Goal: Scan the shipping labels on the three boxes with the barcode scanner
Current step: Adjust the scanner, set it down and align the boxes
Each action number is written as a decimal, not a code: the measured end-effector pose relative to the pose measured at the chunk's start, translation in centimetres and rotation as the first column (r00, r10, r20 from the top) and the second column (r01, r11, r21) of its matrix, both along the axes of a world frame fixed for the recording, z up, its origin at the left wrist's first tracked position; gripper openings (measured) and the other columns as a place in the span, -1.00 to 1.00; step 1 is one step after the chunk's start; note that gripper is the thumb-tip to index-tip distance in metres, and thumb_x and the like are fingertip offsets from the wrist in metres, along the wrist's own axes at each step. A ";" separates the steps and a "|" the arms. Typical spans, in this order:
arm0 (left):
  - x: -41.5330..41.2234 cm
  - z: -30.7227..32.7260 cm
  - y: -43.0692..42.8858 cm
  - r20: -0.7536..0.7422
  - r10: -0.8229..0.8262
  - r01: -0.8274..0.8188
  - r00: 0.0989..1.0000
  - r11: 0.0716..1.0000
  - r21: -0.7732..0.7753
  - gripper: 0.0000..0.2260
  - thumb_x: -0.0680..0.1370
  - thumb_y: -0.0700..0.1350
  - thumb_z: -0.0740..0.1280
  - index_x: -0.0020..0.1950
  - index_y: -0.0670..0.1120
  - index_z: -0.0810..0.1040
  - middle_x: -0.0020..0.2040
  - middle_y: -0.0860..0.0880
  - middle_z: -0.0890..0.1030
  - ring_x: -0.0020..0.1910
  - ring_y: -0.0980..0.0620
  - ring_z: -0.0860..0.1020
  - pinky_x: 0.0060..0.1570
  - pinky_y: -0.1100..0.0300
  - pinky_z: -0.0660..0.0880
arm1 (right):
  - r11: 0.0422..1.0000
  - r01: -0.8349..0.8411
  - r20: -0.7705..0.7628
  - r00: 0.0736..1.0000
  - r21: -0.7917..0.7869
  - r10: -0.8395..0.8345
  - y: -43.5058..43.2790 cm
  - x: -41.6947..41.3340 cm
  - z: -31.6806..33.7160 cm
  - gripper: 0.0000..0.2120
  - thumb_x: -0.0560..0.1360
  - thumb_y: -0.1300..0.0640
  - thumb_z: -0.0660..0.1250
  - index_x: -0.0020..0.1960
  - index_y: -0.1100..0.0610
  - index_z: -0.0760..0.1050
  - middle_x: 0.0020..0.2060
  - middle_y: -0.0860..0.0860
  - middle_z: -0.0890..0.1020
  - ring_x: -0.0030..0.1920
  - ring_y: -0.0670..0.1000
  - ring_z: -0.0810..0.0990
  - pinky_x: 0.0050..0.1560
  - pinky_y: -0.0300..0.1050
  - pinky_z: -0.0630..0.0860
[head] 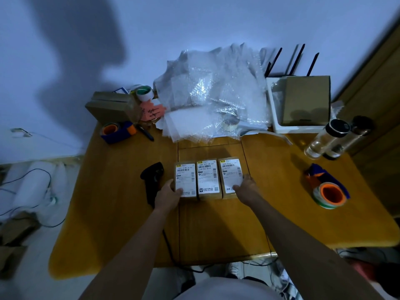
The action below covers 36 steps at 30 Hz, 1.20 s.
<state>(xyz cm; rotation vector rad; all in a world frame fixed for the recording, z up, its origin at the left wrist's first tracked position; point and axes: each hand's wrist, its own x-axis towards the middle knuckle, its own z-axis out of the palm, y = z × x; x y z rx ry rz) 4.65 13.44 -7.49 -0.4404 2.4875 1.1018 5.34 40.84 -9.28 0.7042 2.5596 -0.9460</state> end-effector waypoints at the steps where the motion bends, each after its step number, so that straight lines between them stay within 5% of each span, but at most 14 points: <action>1: -0.1 0.0 0.0 -0.001 -0.001 0.001 1.000 1.000 0.001 -0.43 0.63 -0.03 0.36 0.60 -0.08 0.27 0.44 -0.13 0.54 0.33 -0.15 0.56 0.25 -0.06 0.53 | 1.000 0.008 -0.002 1.000 -0.001 -0.008 0.0 -0.1 0.0 -0.44 0.56 0.11 0.39 0.46 0.22 0.26 0.32 0.22 0.48 0.26 0.24 0.55 0.14 0.14 0.63; 5: -0.1 -0.2 0.5 0.017 0.010 -0.010 1.000 1.000 0.006 -0.42 0.62 -0.01 0.36 0.61 -0.06 0.26 0.45 -0.13 0.52 0.36 -0.17 0.53 0.30 -0.14 0.49 | 1.000 0.020 0.002 1.000 -0.004 -0.020 0.2 -0.1 -0.3 -0.44 0.55 0.12 0.40 0.47 0.21 0.27 0.32 0.20 0.49 0.25 0.23 0.56 0.11 0.09 0.64; 12: -0.1 0.3 2.2 0.016 -0.030 0.030 0.999 1.000 0.009 -0.42 0.62 -0.04 0.36 0.61 -0.08 0.26 0.47 -0.12 0.50 0.35 -0.14 0.54 0.15 0.06 0.50 | 0.998 0.054 -0.003 0.999 0.008 -0.054 1.6 0.0 -0.5 -0.44 0.54 0.11 0.41 0.45 0.21 0.30 0.32 0.20 0.50 0.26 0.24 0.55 0.14 0.13 0.61; 30: 0.1 1.3 3.4 0.075 -0.043 0.041 0.996 0.999 0.034 -0.34 0.61 -0.08 0.39 0.64 -0.08 0.16 0.52 -0.16 0.44 0.45 -0.19 0.44 0.34 -0.11 0.47 | 0.999 0.005 0.090 0.996 0.039 -0.009 2.7 -0.5 0.4 -0.35 0.56 0.10 0.38 0.54 0.16 0.18 0.39 0.19 0.45 0.33 0.25 0.49 0.22 0.18 0.58; 36: 0.6 2.1 3.8 0.081 -0.037 0.031 0.996 0.997 0.076 -0.29 0.65 -0.06 0.32 0.67 -0.11 -0.02 0.58 -0.16 0.35 0.50 -0.19 0.39 0.39 -0.09 0.39 | 0.999 0.040 0.103 0.994 -0.028 -0.037 2.7 0.0 0.6 -0.30 0.61 -0.01 0.28 0.59 0.21 0.06 0.42 0.24 0.42 0.32 0.27 0.48 0.24 0.20 0.54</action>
